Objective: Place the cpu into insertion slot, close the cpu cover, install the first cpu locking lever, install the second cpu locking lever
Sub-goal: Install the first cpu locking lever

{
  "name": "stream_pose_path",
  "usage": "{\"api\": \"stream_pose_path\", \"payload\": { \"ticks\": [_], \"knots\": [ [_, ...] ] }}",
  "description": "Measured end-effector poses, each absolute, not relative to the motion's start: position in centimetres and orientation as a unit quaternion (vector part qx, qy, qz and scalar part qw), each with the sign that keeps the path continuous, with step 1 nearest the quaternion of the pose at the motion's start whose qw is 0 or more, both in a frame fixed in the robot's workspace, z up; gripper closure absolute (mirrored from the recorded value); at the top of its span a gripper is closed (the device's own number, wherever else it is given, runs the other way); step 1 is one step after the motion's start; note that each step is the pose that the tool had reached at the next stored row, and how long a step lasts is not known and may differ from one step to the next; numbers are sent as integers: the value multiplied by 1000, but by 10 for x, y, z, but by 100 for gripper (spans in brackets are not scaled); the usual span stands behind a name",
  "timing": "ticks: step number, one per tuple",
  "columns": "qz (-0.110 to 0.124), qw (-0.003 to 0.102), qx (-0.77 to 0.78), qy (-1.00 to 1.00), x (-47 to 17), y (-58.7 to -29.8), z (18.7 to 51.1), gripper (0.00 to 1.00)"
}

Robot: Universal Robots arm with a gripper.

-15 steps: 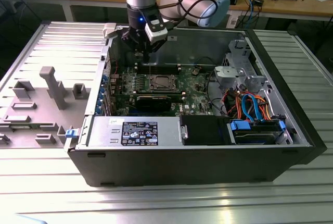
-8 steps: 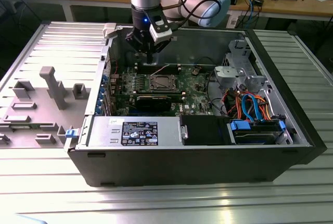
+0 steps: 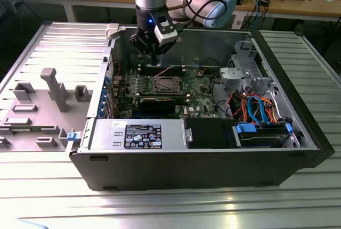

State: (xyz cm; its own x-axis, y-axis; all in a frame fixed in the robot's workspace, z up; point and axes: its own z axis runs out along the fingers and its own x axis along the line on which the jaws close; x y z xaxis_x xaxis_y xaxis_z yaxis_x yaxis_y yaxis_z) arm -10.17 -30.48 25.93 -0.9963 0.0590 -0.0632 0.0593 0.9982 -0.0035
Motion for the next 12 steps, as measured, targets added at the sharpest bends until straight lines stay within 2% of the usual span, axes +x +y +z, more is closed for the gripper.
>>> {"api": "stream_pose_path", "payload": {
  "ticks": [12],
  "knots": [
    [-3, 32, 32, 999, -99, -305, 258, 89]
  ]
}}
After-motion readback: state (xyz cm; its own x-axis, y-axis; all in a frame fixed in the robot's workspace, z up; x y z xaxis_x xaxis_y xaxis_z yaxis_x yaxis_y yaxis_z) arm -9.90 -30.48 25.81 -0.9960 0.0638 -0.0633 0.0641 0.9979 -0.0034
